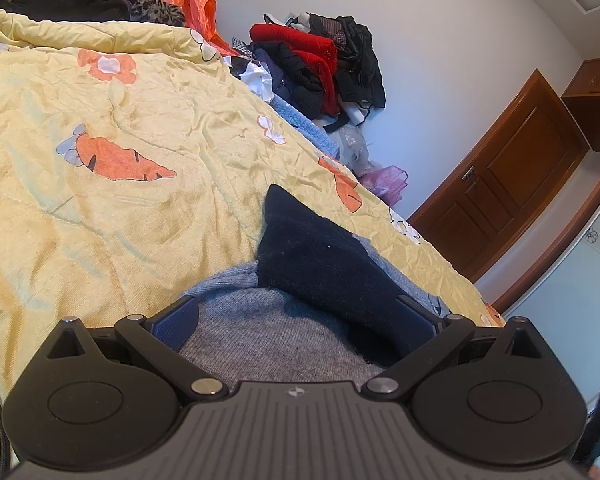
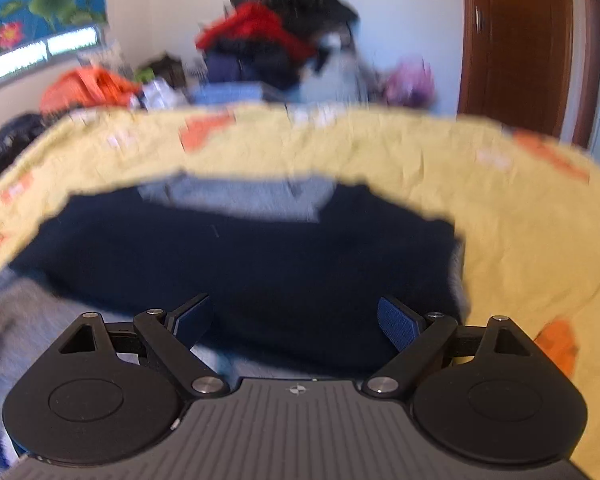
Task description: Fold small clothes
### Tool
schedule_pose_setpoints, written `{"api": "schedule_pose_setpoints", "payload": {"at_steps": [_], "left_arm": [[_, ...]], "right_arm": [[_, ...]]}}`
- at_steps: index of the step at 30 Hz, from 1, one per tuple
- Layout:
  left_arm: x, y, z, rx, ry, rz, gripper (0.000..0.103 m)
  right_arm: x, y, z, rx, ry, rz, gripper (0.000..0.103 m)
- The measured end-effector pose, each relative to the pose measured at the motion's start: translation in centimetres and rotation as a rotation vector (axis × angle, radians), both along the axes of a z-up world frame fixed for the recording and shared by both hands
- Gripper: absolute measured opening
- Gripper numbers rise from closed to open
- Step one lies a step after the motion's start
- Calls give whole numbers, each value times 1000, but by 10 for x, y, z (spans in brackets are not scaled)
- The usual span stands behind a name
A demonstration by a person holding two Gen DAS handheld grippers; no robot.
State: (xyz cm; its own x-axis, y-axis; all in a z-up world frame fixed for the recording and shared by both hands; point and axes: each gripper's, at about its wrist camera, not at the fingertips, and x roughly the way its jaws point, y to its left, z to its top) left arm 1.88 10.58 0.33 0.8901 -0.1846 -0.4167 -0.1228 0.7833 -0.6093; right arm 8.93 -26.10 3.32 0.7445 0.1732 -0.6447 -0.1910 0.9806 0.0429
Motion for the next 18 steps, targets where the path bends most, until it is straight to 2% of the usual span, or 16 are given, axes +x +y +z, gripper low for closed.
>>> {"api": "schedule_pose_setpoints", "payload": {"at_steps": [3,6,8,9,11,14,15,16,18], "left_arm": [[0,0,0,2,0,0,103],[0,-1,1,16,6,-1,103],[-2,-1,6,52,13,0,103],[-4,-3,11,94,24,-5,103],[-9,-8,25,245,25,-11,103],[-9,-13,39,505,35,-11,103],[-3,-13,39,565,62,-38,103],[2,-10,36,600,91,-61,103],[13,-4,27,632,148,-94,103]], "right_arm": [[-5,-3,-8,-4,-34,16,89],[-5,0,-3,-20,-17,3,86],[-17,-7,6,29,-34,-46,84],[-27,-14,11,60,-54,-57,85],[-46,-26,20,74,-93,-71,85],[-67,-43,24,-17,-120,-117,81],[-71,-50,22,-48,-108,-128,73],[-73,-56,19,-71,-90,-136,65],[-73,-67,12,-90,-53,-160,60]]}}
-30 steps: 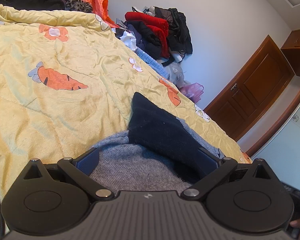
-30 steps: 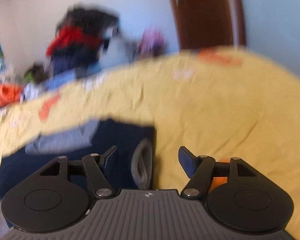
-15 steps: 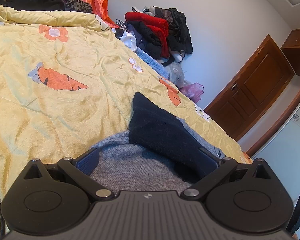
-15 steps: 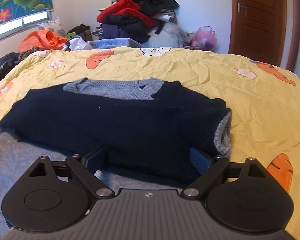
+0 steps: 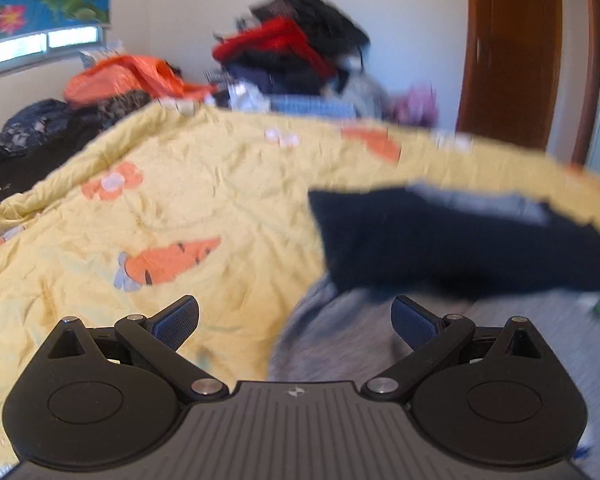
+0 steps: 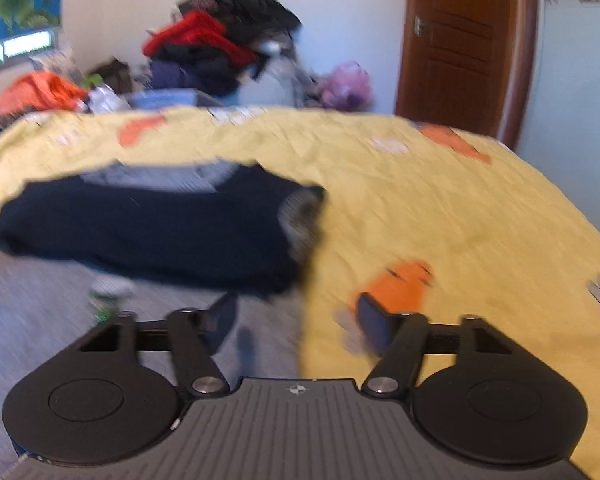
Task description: Fold small clothes
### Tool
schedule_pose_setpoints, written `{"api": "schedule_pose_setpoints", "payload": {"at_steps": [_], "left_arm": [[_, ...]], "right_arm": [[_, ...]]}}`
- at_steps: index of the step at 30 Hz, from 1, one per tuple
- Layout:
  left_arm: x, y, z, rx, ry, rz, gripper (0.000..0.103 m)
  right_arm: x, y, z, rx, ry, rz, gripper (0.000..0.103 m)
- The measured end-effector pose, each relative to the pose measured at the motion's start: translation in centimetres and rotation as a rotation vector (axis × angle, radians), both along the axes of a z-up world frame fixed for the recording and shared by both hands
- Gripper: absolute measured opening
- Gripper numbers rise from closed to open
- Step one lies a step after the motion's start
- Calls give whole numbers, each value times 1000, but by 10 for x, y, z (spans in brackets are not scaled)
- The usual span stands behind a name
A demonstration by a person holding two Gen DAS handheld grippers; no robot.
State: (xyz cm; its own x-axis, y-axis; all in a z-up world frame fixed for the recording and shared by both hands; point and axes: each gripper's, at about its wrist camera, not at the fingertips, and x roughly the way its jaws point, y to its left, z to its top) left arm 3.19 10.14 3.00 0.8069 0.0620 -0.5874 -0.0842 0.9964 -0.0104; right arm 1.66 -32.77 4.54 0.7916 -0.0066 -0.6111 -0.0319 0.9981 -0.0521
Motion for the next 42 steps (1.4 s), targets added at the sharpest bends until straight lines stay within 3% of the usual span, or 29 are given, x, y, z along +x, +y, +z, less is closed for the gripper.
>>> {"api": "schedule_pose_setpoints", "payload": {"at_steps": [3,5,7,8,10,12,15,17,18,19,20,21,24,26,27,28,31,32,35,36,37,38,39,40,41,42], "left_arm": [[12,6,-9,11,30,1,97],[19,6,-13,17,53,-11,63],[25,0,-15,53,53,-29,53],[26,0,-16,85,49,-23,49],[31,0,-15,110,47,8,47],[31,2,-15,70,49,25,47],[28,-12,-13,142,42,10,47],[22,-16,-11,156,48,-3,52],[16,-16,-9,157,58,-4,58],[7,-17,-8,157,69,-4,77],[-5,-16,-8,153,75,-15,92],[-16,-15,-9,147,84,-31,95],[-50,-5,-14,66,94,-72,95],[-59,3,-15,-2,112,-75,94],[-61,5,-15,-7,110,-74,91],[-63,6,-14,-2,104,-74,81],[-66,8,-9,34,87,-66,37],[-67,10,-9,51,83,-68,37],[-71,11,-11,70,54,-75,38],[-71,10,-10,74,53,-72,38],[-73,9,-9,71,57,-72,39],[-76,9,-7,64,67,-65,45],[-80,9,-5,51,80,-64,52],[-86,10,-4,34,94,-69,74],[-93,11,-4,15,106,-76,93],[-103,13,-5,-7,112,-86,96]], "right_arm": [[8,-5,-10,39,42,6,49],[11,2,-16,26,36,26,44],[11,10,-17,18,31,70,12],[11,14,-16,1,32,81,10],[9,16,-18,-77,9,76,8],[9,0,-17,-40,-3,40,8],[6,-13,-18,20,-8,29,8],[3,-7,-17,2,-8,31,17],[0,-7,-15,28,6,26,29],[-4,-8,-11,73,26,24,49],[-11,-10,-9,132,42,36,59],[-21,-11,-7,191,53,55,73],[-52,-6,-10,253,83,106,75],[-73,8,-12,191,66,149,60],[-81,17,-13,131,54,165,33],[-87,25,-14,76,45,178,12],[-94,28,-12,13,38,190,7],[-94,23,-12,-8,29,184,6],[-92,4,-10,67,45,136,6],[-92,5,-11,66,45,132,7],[-93,7,-11,66,44,127,15],[-94,8,-10,85,50,129,20],[-96,7,-9,118,64,125,36],[-101,5,-7,160,80,137,59],[-107,4,-5,199,94,149,68],[-116,3,-3,224,105,155,76]]}}
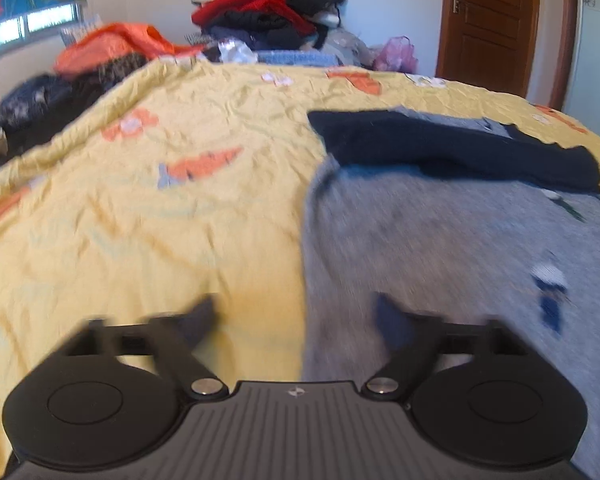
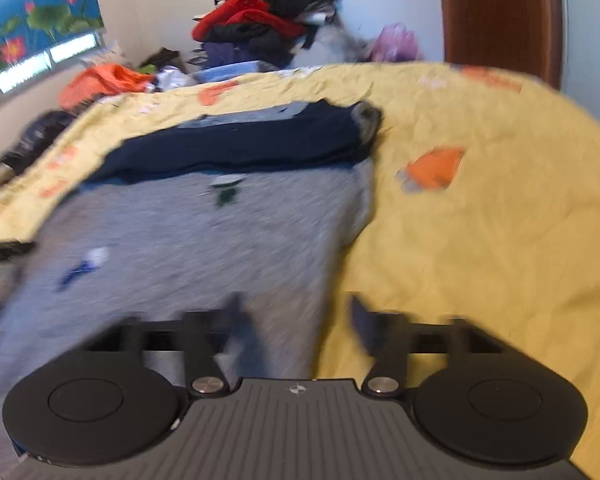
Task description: Fold small clothes
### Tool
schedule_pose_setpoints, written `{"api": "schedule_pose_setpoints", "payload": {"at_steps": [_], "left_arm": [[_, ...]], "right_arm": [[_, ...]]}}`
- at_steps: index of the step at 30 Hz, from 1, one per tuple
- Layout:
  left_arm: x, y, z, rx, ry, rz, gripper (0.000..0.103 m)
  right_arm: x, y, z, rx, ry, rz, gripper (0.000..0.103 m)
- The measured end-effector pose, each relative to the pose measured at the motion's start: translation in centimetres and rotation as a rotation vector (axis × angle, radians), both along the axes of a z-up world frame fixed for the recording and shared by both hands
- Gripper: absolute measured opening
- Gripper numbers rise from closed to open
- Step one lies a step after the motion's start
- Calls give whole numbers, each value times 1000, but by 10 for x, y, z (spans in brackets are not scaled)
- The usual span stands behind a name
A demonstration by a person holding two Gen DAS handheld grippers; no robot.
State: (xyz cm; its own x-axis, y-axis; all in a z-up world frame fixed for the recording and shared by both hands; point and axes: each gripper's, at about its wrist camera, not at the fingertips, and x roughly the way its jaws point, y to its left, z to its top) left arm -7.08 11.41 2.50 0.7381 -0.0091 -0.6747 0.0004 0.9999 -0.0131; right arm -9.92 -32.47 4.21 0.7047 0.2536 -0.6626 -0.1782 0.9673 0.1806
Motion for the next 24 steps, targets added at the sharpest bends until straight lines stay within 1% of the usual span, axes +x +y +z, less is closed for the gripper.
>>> {"api": "schedule_pose_setpoints", "payload": {"at_steps": [2,3,5,6,7,8,9,10,11,13,14,15,16,17,18,19,20,22,23,24], "left_arm": [[-18,3,-5,-51,13,-29,96],[-26,3,-7,-59,5,-40,96],[-38,-4,-11,-16,-15,-63,95],[-42,-6,-12,2,-26,-69,93],[-44,-5,-11,4,-36,-71,82],[-46,-5,-9,19,-52,-69,56],[-47,-4,-8,54,-64,-63,45],[-47,-2,-6,84,-67,-58,40],[-47,1,-6,85,-64,-66,40],[-45,8,-5,59,-55,-63,40],[-45,8,-4,54,-50,-59,41],[-45,8,-3,50,-43,-53,41],[-47,7,0,33,-30,-44,42],[-51,8,2,-3,-12,-40,49],[-56,9,3,-52,4,-54,57],[-62,10,3,-97,13,-68,76],[-70,11,3,-125,16,-74,86],[-85,8,0,-145,23,-81,86],[-93,6,-2,-134,9,-87,85],[-98,3,-4,-110,-2,-99,84]], "right_arm": [[-16,0,1,-5,16,7,73],[-23,1,-1,-11,24,8,70],[-38,4,-2,-29,6,23,57],[-43,8,-3,-65,-4,32,31],[-45,11,-2,-100,-9,28,10],[-46,11,-2,-106,-6,26,10],[-45,8,-2,-102,-3,21,7],[-46,5,-2,-112,-10,26,6],[-46,1,-3,-107,-13,24,5],[-45,-6,-3,-69,-3,0,6],[-46,-4,-4,-79,-10,-7,6],[-47,0,-4,-96,-20,-13,10],[-48,3,-4,-96,-23,-17,22],[-51,4,-3,-77,-12,-18,32],[-54,3,0,-43,8,-10,57],[-60,3,2,-6,27,0,77],[-66,2,4,23,43,8,82],[-81,1,4,34,70,15,81],[-89,0,3,39,72,18,79],[-97,0,2,42,59,22,72]]}}
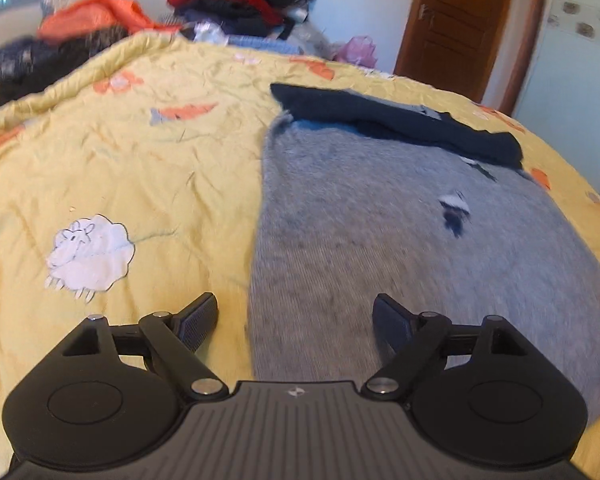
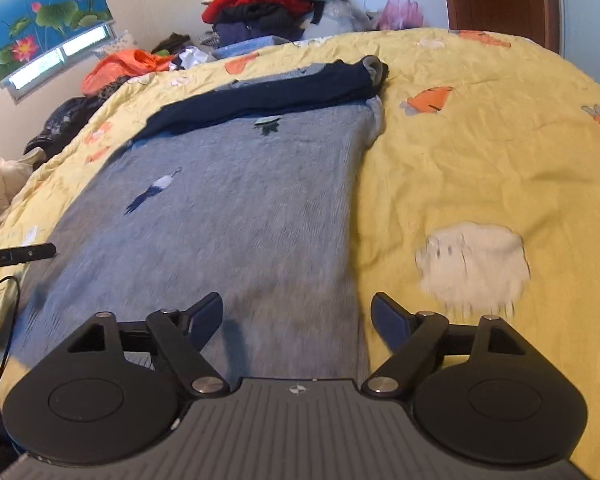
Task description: Fold small clothes
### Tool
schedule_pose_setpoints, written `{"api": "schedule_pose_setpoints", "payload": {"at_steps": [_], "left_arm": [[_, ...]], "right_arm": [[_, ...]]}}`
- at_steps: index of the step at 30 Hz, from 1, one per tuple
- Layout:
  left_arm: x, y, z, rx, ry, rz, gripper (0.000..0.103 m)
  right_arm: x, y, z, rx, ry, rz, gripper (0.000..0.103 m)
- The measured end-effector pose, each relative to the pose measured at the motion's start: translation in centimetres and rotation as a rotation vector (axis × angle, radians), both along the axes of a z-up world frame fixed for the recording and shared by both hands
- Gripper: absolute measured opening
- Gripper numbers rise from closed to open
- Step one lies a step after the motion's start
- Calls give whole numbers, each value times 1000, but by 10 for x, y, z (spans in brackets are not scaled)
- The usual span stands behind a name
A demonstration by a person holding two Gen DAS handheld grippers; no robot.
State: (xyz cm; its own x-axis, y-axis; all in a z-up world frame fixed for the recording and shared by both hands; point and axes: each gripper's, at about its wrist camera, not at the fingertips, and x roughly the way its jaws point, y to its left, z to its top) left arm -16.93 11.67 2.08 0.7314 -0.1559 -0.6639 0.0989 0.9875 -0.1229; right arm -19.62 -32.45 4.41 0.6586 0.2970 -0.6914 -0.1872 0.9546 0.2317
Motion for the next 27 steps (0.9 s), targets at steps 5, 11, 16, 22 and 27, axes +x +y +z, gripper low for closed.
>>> {"api": "schedule_pose_setpoints", "payload": {"at_steps": [5,11,16,22,27], "left_arm": [[-9,-9,2,147,-43,-22,24],[-12,9,8,132,-15,31,21],[-43,18,9,-124,64,23,66],[-77,23,0,-375,55,-39,87],[-69,20,0,-283,79,-7,20]], "right_arm": [[-17,14,-1,-158,-51,42,9],[-19,-3,-3,-121,-61,-22,8],[-33,-18,0,123,-23,-38,81],[-54,-48,-9,433,102,-36,69],[-54,-36,-20,394,148,-30,6]]}}
